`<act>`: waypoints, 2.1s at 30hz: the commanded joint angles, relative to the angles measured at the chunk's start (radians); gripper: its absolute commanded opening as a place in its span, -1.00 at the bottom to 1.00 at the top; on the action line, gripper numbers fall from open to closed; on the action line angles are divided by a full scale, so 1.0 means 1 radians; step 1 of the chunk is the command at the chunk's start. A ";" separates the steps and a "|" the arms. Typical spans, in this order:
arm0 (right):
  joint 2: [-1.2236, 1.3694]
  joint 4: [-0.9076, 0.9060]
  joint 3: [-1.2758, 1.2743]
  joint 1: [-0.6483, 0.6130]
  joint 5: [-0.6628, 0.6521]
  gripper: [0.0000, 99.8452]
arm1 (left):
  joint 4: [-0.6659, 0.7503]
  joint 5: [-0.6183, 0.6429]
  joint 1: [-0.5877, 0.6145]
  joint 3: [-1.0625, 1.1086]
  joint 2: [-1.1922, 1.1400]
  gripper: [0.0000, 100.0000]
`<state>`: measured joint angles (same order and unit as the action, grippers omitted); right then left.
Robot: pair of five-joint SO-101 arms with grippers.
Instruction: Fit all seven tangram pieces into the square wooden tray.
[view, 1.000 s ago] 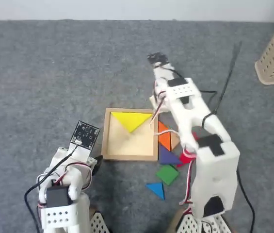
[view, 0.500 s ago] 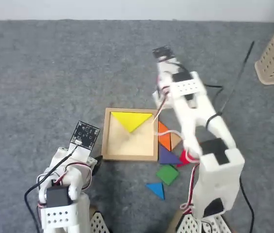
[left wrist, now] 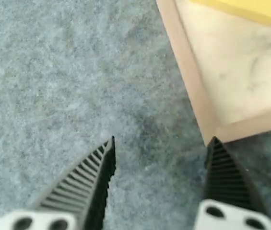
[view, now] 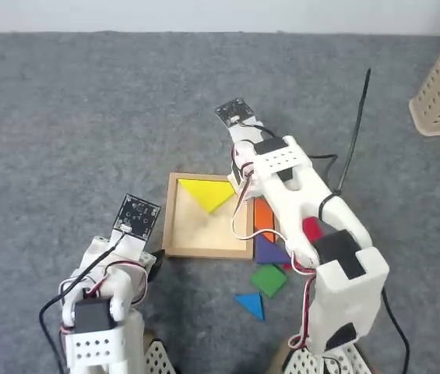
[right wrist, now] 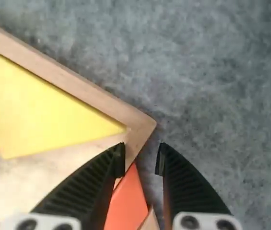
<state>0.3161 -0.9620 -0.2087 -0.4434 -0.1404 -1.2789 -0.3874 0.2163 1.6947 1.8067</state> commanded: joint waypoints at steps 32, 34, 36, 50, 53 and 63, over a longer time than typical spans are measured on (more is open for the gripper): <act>-0.056 0.081 -0.071 -0.025 0.034 -0.74 | -0.005 -0.008 -0.005 -0.008 0.015 -0.44; -0.025 0.056 -0.032 -0.015 0.034 -0.74 | -0.005 -0.008 -0.005 -0.008 0.015 -0.44; 0.004 0.044 0.003 -0.001 0.035 -0.74 | -0.005 -0.008 -0.005 -0.008 0.015 -0.44; 0.076 0.045 0.144 0.137 0.040 -0.95 | -0.005 -0.008 -0.005 -0.008 0.015 -0.44; 0.071 0.045 0.150 0.166 0.040 -0.95 | -0.005 -0.008 -0.005 -0.008 0.015 -0.44; 0.048 -0.059 0.163 0.091 0.037 -0.74 | -0.005 -0.008 -0.005 -0.008 0.015 -0.44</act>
<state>0.4035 -0.9666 -0.1089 -0.3084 -0.1097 -1.2789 -0.3874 0.2163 1.6947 1.8067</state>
